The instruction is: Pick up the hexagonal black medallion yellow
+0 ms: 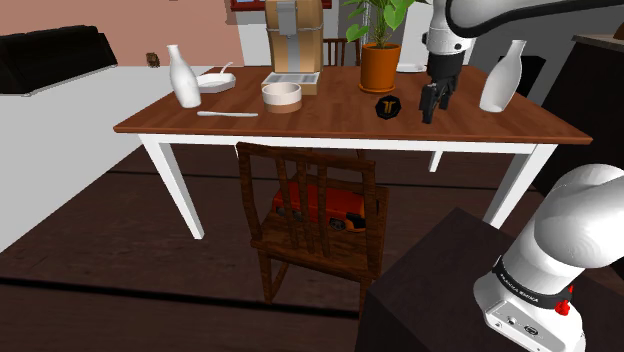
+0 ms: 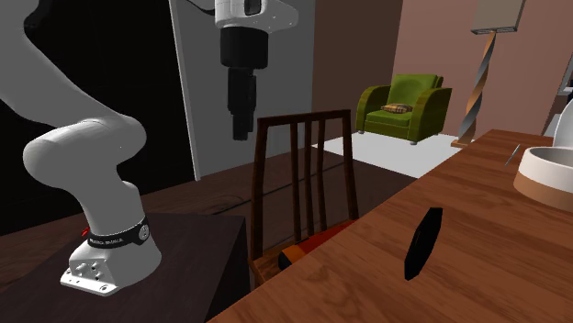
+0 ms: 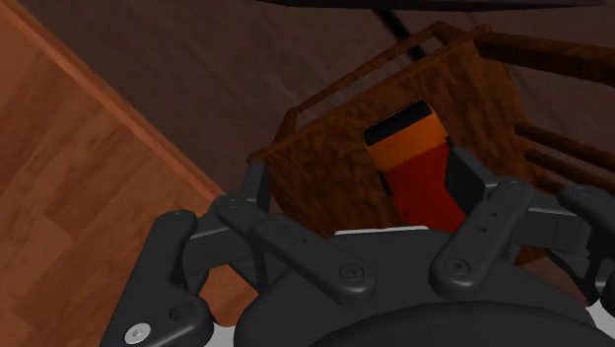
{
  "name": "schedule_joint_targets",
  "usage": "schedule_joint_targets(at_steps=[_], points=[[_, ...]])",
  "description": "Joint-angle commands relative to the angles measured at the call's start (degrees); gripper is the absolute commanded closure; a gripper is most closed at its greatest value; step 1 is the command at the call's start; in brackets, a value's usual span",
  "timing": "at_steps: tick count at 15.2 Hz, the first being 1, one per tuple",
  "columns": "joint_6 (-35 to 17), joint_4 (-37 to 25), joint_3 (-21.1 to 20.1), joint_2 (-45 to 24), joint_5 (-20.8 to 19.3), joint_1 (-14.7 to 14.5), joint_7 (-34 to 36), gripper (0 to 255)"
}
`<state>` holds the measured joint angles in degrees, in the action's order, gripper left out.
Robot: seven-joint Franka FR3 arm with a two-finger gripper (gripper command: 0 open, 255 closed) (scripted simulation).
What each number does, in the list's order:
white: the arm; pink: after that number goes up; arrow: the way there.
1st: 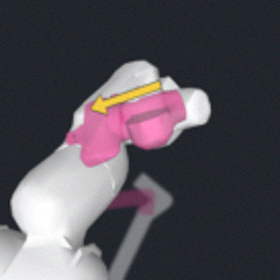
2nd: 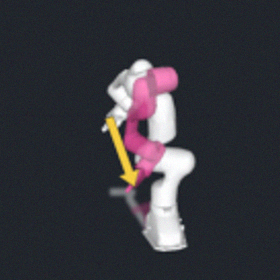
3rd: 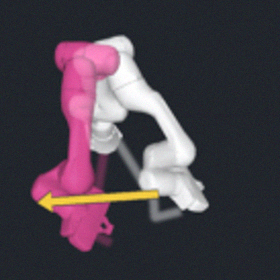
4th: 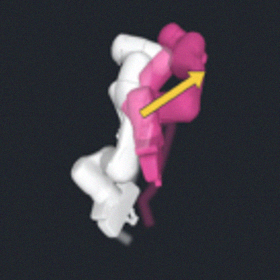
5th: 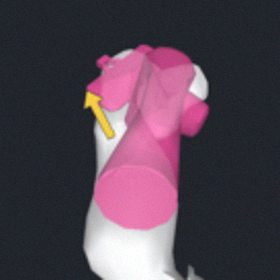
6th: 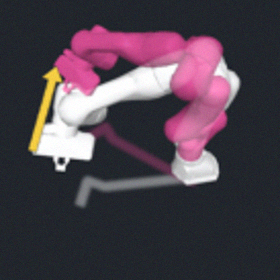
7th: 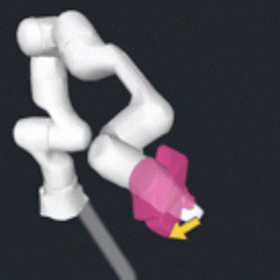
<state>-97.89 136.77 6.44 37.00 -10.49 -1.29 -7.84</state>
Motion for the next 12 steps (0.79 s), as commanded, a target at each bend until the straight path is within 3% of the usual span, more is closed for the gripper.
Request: schedule_joint_targets(at_steps=[1,7,12], points=[[-3.31,-1.18,2.98,-3.06,-0.70,-0.37,-5.28,0],[-10.53,-8.14,11.14,-13.81,0.79,-2.42,-21.02,0],[-14.30,-16.67,16.94,-24.65,6.31,-4.54,-35.25,0]])
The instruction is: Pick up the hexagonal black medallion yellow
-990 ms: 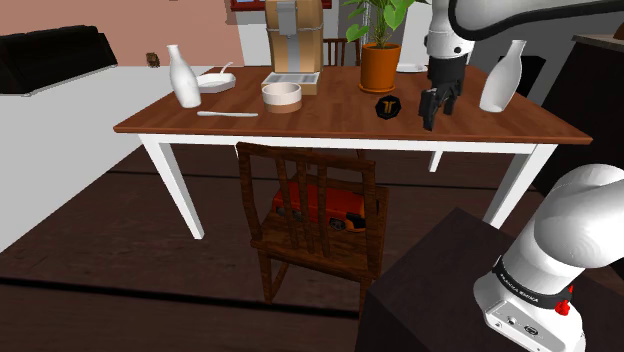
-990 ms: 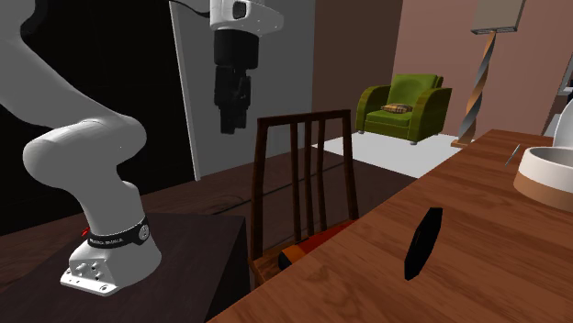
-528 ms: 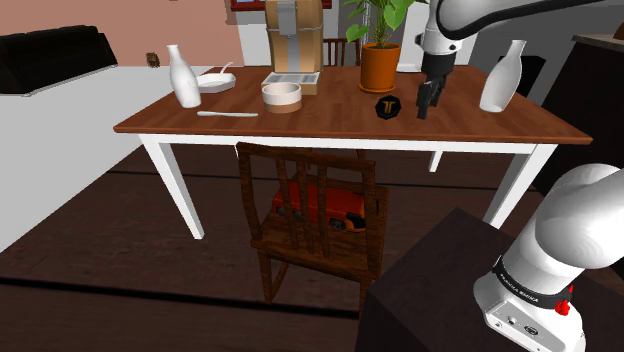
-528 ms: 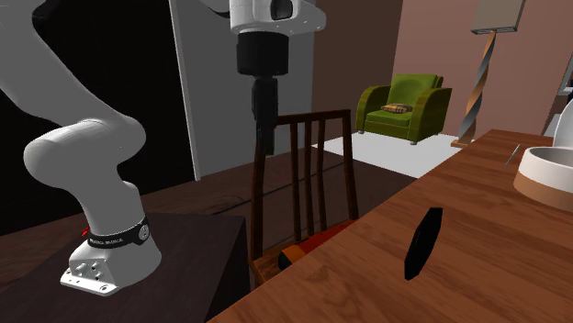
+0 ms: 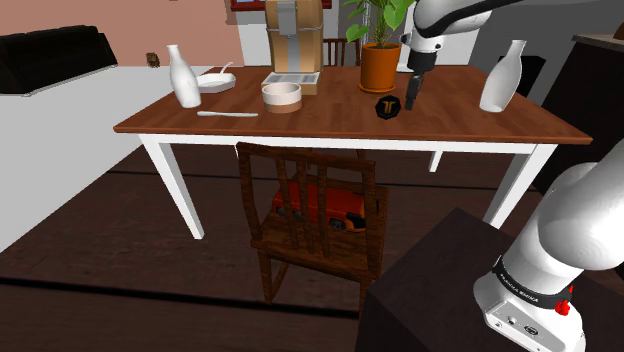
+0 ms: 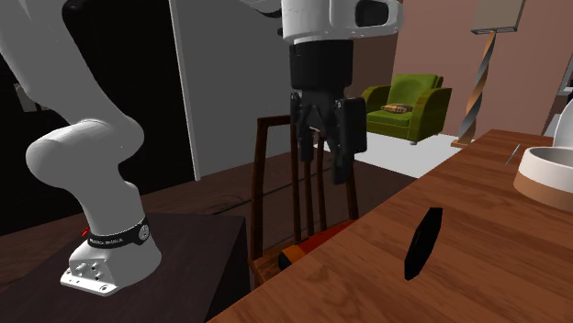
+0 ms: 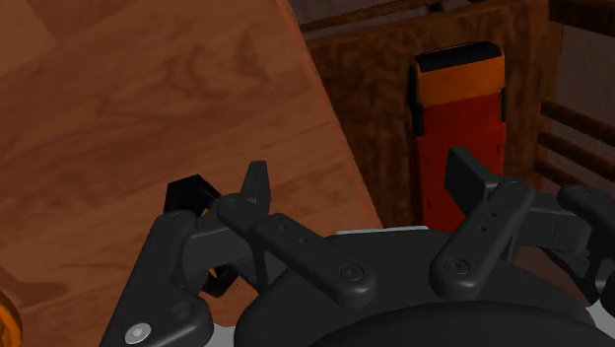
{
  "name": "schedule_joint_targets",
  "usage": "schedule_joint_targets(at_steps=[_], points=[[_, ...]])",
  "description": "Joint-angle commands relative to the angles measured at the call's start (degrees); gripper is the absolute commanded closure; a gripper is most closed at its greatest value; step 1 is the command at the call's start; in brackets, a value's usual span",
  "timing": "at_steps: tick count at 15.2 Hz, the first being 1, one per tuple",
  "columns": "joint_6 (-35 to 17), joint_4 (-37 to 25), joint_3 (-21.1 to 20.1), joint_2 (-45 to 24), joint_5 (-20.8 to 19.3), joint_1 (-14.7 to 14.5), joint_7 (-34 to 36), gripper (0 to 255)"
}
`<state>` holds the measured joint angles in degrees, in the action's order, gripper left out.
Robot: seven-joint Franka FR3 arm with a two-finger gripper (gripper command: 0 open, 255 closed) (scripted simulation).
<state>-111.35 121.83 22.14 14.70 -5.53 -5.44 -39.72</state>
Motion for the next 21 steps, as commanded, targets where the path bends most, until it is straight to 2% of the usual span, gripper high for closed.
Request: schedule_joint_targets(at_steps=[1,6,11,20,21], points=[[-1.25,-3.74,2.19,-4.72,2.94,-0.68,-6.35,0],[-1.02,-15.48,5.12,-17.32,12.51,-0.50,-21.20,0],[2.83,-29.95,4.46,-30.20,21.91,3.00,-33.50,0],[-2.48,-25.41,3.93,-31.15,22.79,3.05,-34.71,0],[-2.48,-25.28,3.95,-31.02,22.73,3.04,-34.72,255]])
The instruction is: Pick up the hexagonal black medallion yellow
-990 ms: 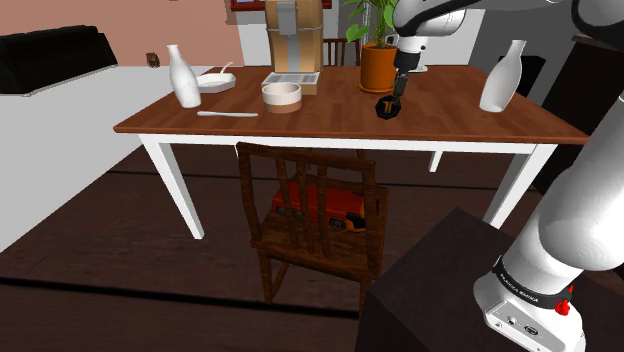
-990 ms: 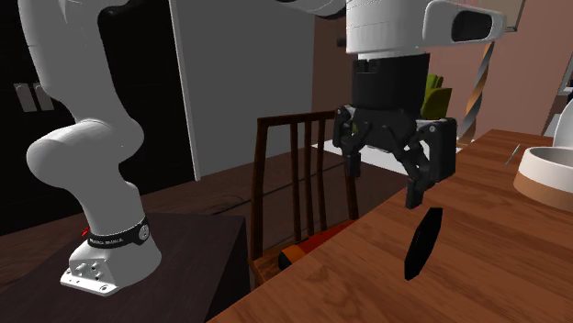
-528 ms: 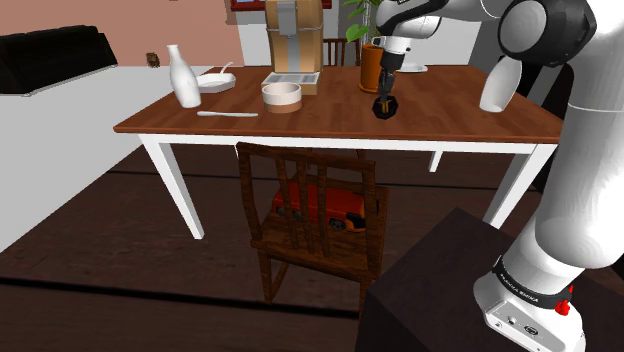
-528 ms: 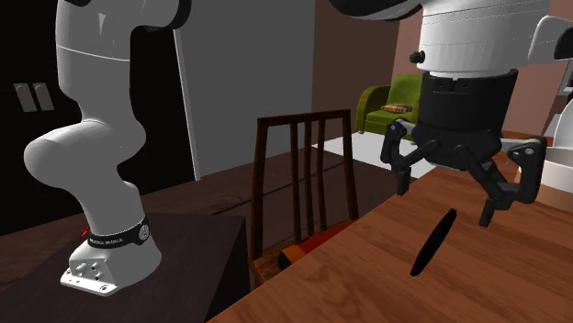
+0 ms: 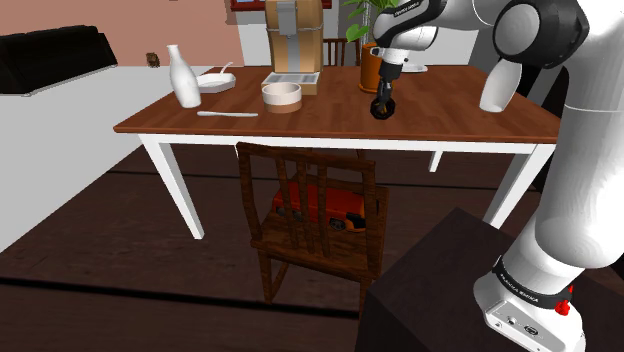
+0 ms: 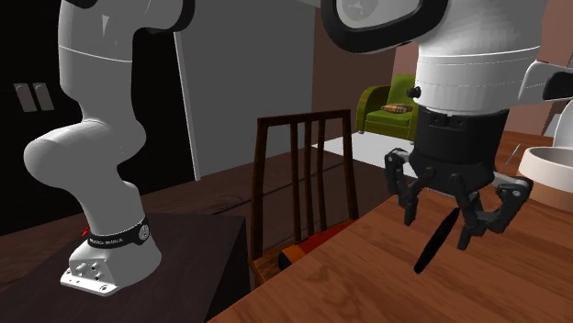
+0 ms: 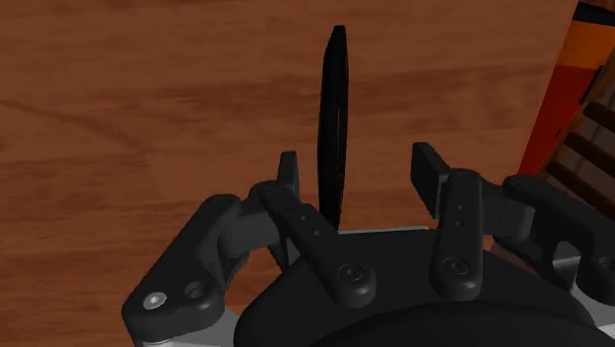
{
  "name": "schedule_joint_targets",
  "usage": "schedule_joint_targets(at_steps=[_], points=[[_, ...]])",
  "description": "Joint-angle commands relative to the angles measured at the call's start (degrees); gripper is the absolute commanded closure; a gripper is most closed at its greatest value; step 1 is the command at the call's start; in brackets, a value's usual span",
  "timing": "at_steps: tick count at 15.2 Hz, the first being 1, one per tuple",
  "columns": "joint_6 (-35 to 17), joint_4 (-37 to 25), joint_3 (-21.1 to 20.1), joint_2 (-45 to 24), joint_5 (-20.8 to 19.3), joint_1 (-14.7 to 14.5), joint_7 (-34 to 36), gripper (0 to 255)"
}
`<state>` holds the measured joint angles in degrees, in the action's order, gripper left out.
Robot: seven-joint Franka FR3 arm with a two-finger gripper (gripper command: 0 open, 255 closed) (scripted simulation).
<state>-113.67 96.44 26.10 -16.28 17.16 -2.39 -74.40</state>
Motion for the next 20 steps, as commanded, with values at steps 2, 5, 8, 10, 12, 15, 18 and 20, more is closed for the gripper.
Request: schedule_joint_targets(at_steps=[2,5,8,10,12,15,18,20], points=[[-0.15,0.17,0.00,0.04,0.00,-0.01,-0.03,255],[-0.15,0.18,0.00,0.05,0.00,-0.02,-0.02,255],[-0.15,0.17,0.00,0.05,0.00,-0.02,-0.02,255],[0.53,-0.56,0.01,0.00,-0.06,0.01,0.15,255],[1.91,-1.71,0.11,0.30,-0.34,0.03,0.50,255],[4.01,-3.54,0.23,0.66,-0.69,0.09,0.98,255],[6.17,-5.52,0.34,0.91,-0.97,0.18,1.43,255],[7.64,-6.94,0.41,1.00,-1.12,0.27,1.71,255]])
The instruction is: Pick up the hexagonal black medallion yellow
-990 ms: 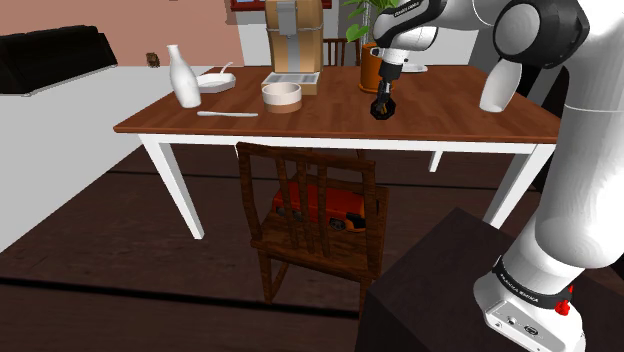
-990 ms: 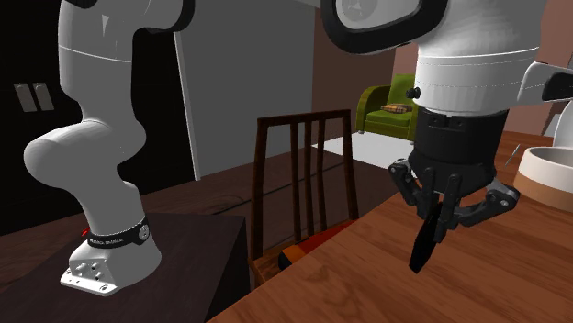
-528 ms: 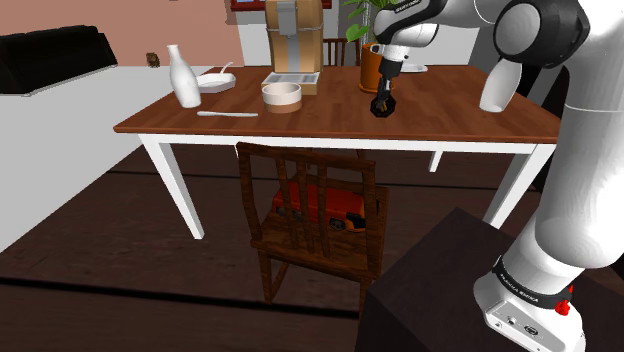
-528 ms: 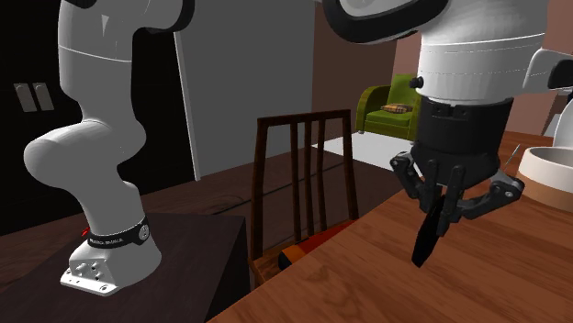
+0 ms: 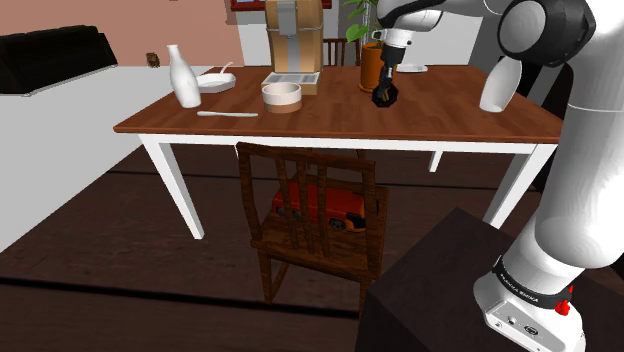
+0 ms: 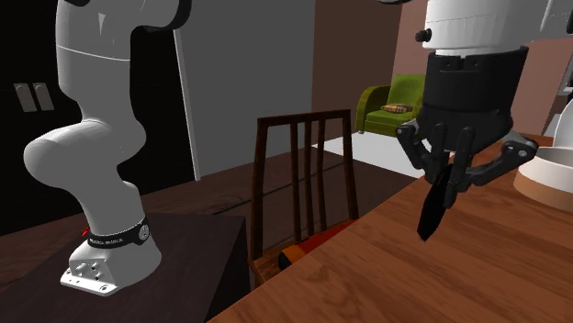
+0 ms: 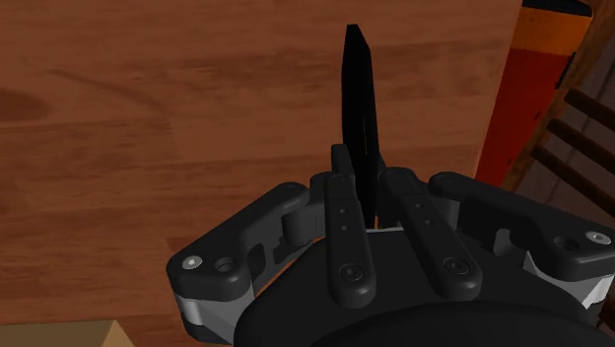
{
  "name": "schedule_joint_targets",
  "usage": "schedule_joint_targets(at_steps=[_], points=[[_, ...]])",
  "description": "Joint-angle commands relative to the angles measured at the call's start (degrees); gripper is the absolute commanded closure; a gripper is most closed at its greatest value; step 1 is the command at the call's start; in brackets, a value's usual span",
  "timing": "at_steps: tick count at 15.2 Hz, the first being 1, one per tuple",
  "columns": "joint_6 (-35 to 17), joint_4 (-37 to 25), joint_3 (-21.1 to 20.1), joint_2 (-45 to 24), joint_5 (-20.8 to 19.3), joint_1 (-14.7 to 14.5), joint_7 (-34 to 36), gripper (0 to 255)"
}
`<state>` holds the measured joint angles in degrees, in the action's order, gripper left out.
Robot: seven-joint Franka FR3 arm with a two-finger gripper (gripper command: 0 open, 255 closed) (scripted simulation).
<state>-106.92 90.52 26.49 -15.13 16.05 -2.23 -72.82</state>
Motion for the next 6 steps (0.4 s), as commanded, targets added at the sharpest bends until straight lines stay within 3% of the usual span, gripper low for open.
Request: schedule_joint_targets(at_steps=[1,6], points=[[1.64,-1.75,0.06,-0.12,-0.06,0.15,0.26,255],[4.03,-4.20,0.15,-0.14,-0.19,0.35,0.66,255]])
